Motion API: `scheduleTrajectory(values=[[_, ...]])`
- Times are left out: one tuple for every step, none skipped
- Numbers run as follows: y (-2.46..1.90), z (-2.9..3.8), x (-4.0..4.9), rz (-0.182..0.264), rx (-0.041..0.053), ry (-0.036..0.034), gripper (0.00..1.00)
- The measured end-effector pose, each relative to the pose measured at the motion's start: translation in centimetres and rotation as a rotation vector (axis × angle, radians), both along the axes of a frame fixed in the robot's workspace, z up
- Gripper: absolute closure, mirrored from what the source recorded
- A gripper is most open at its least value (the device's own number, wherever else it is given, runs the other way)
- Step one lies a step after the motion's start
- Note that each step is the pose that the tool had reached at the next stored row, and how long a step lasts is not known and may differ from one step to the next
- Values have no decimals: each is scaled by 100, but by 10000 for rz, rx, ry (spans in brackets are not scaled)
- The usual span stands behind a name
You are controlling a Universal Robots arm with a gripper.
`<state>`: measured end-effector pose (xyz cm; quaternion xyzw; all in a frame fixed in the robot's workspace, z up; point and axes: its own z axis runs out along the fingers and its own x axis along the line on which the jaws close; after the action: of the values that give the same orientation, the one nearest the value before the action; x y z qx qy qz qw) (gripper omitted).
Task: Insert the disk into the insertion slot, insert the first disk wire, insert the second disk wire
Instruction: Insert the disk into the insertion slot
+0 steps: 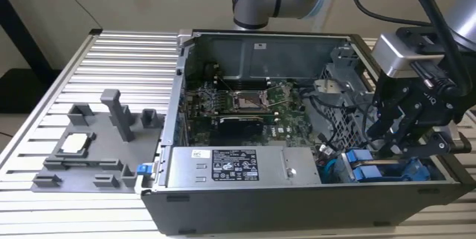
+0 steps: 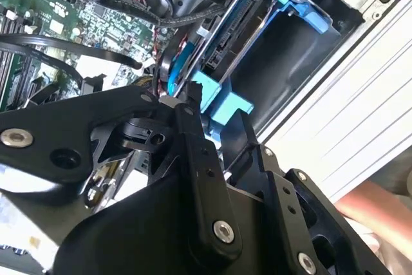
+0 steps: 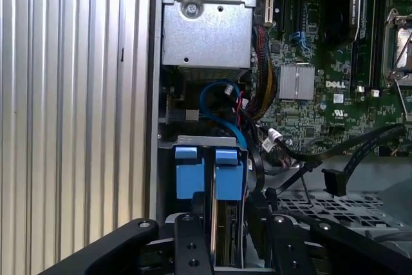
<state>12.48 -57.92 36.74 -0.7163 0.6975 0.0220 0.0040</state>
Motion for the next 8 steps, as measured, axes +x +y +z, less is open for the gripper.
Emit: scheduleTrajectory(values=[[1,22,0,0,0,0,60],[1,52,0,-1,-3,0,60],[1,80,0,-1,-3,0,60],[1,108,0,-2,-4,0,60],[1,130,0,-1,-3,0,60],[1,152,0,-1,-3,0,60],[1,166,0,-1,-2,0,60],[1,173,0,-1,3,-2,60]])
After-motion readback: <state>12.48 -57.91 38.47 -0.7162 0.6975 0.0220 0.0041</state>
